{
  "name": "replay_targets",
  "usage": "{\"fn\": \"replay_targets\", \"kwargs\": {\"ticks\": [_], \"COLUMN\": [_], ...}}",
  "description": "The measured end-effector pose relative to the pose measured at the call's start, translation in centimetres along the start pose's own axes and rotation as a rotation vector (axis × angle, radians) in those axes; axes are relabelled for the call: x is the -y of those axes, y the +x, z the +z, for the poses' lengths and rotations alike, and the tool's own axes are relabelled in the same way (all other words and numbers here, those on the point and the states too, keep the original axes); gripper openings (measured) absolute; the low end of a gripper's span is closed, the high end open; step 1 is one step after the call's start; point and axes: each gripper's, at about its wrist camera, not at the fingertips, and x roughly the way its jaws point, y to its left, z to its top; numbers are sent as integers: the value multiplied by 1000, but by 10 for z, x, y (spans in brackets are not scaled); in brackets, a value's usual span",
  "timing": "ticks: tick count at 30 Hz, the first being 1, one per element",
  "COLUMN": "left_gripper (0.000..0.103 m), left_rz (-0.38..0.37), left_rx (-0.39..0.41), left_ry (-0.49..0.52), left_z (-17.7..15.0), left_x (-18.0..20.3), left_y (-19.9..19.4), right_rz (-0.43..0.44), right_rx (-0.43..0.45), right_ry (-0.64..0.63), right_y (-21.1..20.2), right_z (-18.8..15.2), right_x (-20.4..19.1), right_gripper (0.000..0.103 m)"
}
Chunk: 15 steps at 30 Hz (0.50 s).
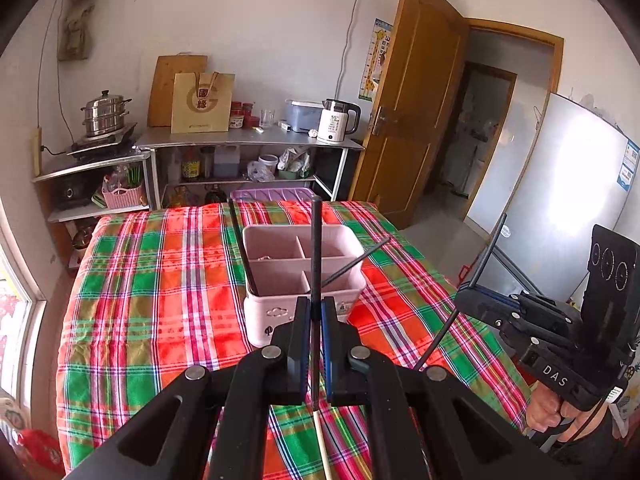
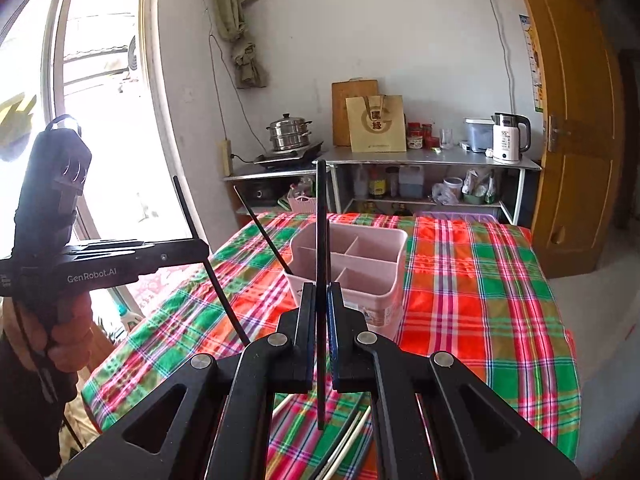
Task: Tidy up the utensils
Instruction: 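Lift the held chopsticks with both tools and carry them above the basket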
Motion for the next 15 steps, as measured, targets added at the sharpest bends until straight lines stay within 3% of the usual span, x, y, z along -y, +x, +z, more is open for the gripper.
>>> {"fn": "replay_targets", "kwargs": {"ticks": [15], "left_gripper": [5], "left_rz": [24], "left_rx": [86], "left_ry": [-10], "left_z": [82], "left_x": [-17], "left_y": [-3], "right_rz": [65], "right_rx": [101], "right_ry": [38], "right_y": [33], "right_z": [72], "right_x": [6], "right_gripper": [5]}}
